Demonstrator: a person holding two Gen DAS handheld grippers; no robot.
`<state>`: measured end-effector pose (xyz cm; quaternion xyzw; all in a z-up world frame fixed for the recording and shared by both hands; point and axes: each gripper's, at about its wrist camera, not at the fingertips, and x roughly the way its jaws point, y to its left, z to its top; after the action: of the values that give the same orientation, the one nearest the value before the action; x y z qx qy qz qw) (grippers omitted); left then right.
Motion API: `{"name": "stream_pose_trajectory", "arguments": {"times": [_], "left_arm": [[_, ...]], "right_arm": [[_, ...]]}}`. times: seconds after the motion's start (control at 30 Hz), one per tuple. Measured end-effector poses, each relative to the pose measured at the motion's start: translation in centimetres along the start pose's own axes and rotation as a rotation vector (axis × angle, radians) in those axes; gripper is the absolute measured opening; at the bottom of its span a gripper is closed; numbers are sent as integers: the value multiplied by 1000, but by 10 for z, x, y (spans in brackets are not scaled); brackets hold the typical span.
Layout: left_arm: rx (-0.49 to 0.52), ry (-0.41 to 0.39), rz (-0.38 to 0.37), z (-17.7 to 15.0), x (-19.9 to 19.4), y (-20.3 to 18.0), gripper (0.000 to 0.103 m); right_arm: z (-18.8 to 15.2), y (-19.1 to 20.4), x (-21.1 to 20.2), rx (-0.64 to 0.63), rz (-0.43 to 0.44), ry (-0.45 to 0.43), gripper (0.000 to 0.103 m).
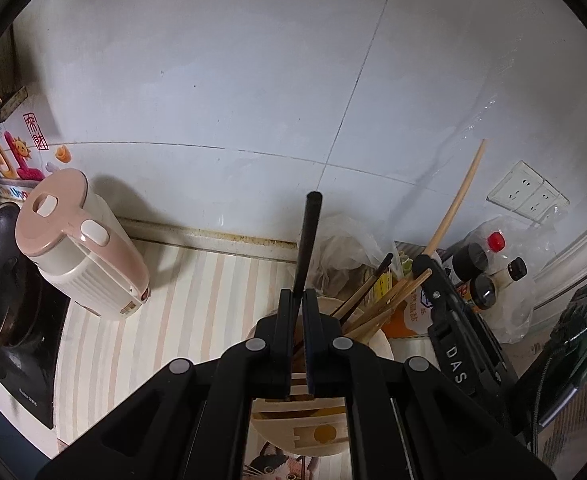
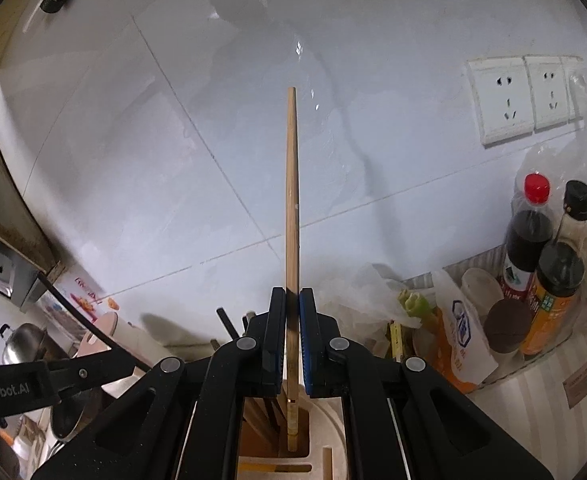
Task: Organize utensils
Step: 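Lower both chopsticks into the holder slots and open both tools, then grasp a black chopstick with the left tool while the right tool grasps a green-tipped wooden chopstick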
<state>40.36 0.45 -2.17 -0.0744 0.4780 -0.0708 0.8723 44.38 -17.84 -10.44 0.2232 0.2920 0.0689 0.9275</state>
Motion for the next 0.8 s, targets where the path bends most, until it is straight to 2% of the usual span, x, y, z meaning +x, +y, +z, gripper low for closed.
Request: {"name": "stream_pose_trajectory", "arguments": {"times": [0.1, 0.17, 0.23, 0.3, 0.33, 0.37, 0.43, 0.5, 0.57, 0.7, 0.8], "left_arm": [[-4, 13, -8, 0, -7, 1, 5], [-6, 2, -6, -2, -18, 0, 7], [9, -20, 1, -4, -31, -2, 13], [12, -54, 23, -9, -46, 0, 36], [7, -68, 33, -11, -52, 2, 63], [0, -85, 40, -15, -58, 5, 80], [-14, -129, 60, -25, -71, 12, 82], [-13, -134, 73, -33, -74, 17, 86], [-12, -144, 92, -45, -76, 22, 103], [-21, -132, 143, -75, -67, 31, 103], [-29, -90, 153, -99, -53, 35, 103]], "right_arm": [[-1, 1, 1, -17, 15, 49, 8], [0, 1, -3, -29, 18, 70, 18], [4, -1, -15, -32, 25, 83, 48], [7, -5, -29, -22, 30, 81, 55], [10, -6, -39, -23, 18, 79, 57], [11, -8, -47, -24, 6, 78, 58], [13, -15, -68, -22, -18, 74, 63], [11, -22, -82, -15, -44, 74, 65], [8, -34, -97, 11, -84, 88, 69], [-12, -67, -117, 105, -133, 131, 80], [-33, -89, -120, 112, -215, 185, 80]]}}
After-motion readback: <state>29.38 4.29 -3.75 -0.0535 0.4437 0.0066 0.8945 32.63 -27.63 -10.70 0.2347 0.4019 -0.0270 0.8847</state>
